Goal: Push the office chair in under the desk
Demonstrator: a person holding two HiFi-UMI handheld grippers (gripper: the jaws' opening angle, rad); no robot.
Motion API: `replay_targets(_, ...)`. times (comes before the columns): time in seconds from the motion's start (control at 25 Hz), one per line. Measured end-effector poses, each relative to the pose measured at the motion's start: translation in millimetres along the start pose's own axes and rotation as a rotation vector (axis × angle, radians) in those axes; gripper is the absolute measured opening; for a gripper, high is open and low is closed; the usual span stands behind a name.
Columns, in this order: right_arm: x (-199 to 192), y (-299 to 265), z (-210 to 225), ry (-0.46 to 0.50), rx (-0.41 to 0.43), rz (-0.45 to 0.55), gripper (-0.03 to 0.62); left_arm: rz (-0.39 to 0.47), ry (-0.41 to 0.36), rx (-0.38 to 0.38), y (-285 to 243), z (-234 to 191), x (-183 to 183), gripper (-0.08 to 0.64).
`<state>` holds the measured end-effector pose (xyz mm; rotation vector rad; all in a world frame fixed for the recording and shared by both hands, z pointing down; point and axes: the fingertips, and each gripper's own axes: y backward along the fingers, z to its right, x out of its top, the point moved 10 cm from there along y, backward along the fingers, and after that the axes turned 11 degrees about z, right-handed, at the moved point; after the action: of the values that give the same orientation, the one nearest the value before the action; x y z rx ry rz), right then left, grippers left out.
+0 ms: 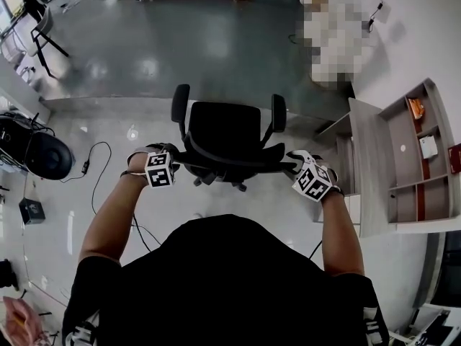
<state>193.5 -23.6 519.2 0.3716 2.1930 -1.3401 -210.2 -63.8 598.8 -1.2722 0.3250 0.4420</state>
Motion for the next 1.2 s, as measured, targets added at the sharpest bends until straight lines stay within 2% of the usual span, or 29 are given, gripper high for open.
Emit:
replay_targets(0.2,-21.1,-35.3,-16.0,0.023,0.108,-0.077,0.182,-0.073,-0.057,-0.047,-26.3,0.0,-3.5,0.175)
replay_targets(0.36,-36.1,-63.5,-27.7,0.097,0.151,-0.162,0.189,-0.09,-0.067,-0.057,-45.7,1.7,-3.5,0.175)
replay_targets(0.44,-39.3,-70.8,-32.3,0.119,0.154,-0.163,0.153,-0.087,-0.053,-0.041,-51.6,2.4,-5.7,0.169)
replay_targets(0.68,-40.6,-71.0,-35.2,0.1,0.136,-0.139,0.152,-0.07,-0.049,-0.015,-51.8,3.8,-8.5,0.166)
replay_targets(1.2,-38.7,-84.9,-35.8,0.166,0.172,-0.24,0.15,-0.081,-0.051,0.025,-54.8,5.8,-8.8,0.167)
